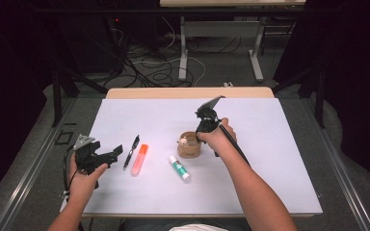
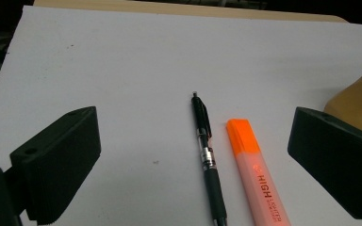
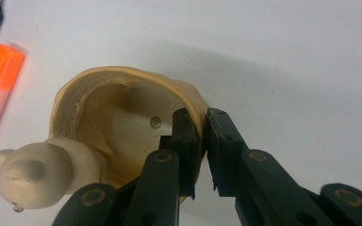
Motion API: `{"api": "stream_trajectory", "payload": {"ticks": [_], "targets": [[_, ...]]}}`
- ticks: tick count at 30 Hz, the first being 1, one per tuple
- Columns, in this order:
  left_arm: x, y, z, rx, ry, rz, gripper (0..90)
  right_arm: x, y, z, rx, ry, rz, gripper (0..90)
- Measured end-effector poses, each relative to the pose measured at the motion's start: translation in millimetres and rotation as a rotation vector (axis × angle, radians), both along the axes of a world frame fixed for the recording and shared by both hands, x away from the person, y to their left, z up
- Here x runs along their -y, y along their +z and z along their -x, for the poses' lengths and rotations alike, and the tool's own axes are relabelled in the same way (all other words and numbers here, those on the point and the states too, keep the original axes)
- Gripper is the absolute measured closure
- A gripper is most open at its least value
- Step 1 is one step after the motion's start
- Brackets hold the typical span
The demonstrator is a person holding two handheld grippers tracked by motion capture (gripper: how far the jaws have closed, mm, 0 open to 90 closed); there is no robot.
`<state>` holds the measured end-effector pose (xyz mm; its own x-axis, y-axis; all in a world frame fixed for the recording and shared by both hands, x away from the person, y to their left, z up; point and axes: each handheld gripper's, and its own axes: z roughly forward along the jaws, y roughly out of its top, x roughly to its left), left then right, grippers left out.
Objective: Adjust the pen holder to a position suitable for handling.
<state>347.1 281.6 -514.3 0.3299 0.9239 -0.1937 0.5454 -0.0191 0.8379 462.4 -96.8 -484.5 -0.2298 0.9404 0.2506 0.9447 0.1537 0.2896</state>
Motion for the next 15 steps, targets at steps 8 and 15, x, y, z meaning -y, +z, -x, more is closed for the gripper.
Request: {"api": "stream_trajectory", "payload": {"ticks": [8,15], "targets": [[0.6,-0.2,0.0,-0.003,-0.001,-0.001,3.3,2.0,-1.6,-0.6,0.019,0.027,-0.03,80.5],[1.3,-0.7,0.0,-0.003,-0.005,-0.002,3.2,3.5,3.8,4.2,0.059,0.064,-0.059,70.4]]}}
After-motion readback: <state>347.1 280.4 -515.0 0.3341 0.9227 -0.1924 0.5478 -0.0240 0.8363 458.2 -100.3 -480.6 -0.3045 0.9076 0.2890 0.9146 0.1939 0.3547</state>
